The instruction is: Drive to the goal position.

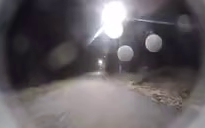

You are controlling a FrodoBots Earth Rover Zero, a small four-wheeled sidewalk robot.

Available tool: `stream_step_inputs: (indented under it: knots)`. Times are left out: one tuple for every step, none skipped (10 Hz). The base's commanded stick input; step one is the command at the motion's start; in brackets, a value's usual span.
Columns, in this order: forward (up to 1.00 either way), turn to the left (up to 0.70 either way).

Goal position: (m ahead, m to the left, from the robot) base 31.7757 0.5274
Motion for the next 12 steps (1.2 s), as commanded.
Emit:
stream_step_inputs:
  knots:
    - [0.70, 0.04]
    - [0.70, 0.04]
    - [0.70, 0.04]
    - [0.70, 0.04]
    - [0.70, 0.05]
    - [0.70, 0.15]
    - [0.70, 0.20]
    - [0.70, 0.12]
    - [0.70, 0.04]
    - [0.70, 0.04]
    - [0.70, 0.03]
    - [0.70, 0.04]
